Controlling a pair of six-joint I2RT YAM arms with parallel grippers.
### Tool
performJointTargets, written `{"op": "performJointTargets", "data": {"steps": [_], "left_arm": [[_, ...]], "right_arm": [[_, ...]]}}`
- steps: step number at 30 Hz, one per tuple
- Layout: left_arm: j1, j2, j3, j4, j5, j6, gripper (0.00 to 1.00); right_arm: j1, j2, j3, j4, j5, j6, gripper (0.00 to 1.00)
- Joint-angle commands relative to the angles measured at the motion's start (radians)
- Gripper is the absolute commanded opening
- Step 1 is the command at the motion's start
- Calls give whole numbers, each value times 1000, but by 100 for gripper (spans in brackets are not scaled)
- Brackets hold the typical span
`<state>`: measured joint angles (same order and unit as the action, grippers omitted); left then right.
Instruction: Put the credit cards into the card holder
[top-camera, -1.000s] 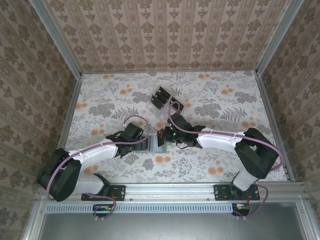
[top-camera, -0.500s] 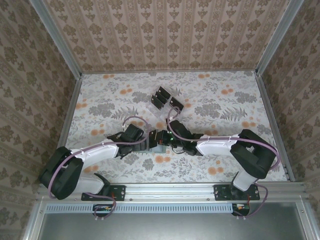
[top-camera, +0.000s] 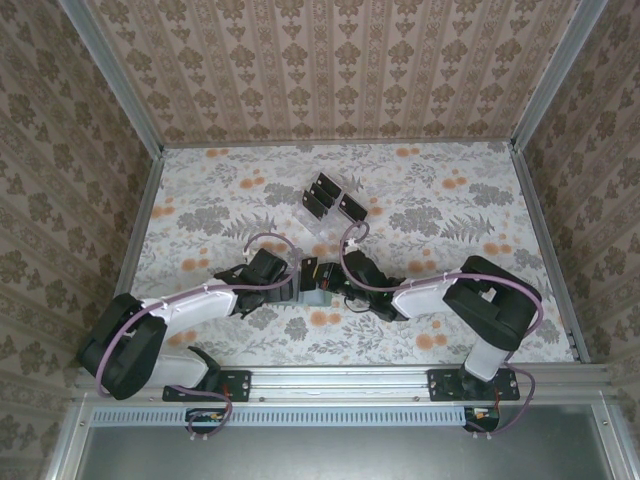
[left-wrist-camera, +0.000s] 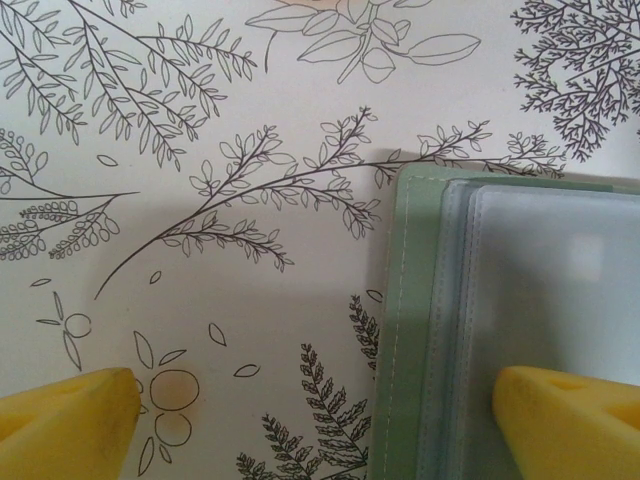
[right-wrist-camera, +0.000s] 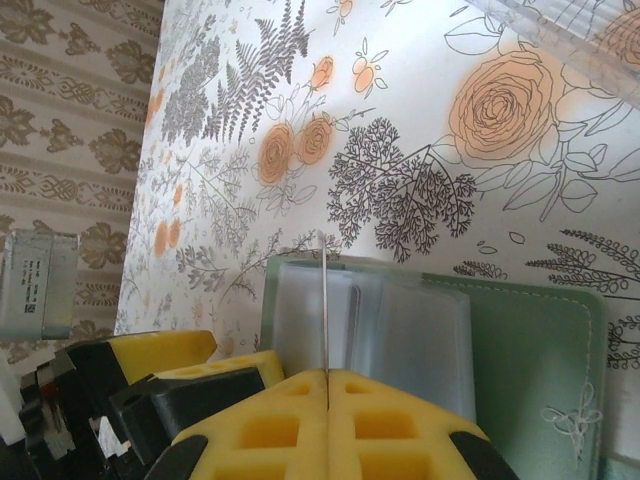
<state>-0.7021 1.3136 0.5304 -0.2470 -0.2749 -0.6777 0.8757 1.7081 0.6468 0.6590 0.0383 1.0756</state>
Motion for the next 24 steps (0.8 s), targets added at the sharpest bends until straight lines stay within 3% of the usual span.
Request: {"op": "performJointTargets", "data": {"steps": [1, 24], "left_arm": [[-6, -1, -27, -52, -25, -9, 100], [-7, -5, -31, -48, -24, -8, 100]], "right_arm": [[10, 24, -13, 68, 40, 26, 0], [28, 93, -48, 160, 77, 74, 0]]}}
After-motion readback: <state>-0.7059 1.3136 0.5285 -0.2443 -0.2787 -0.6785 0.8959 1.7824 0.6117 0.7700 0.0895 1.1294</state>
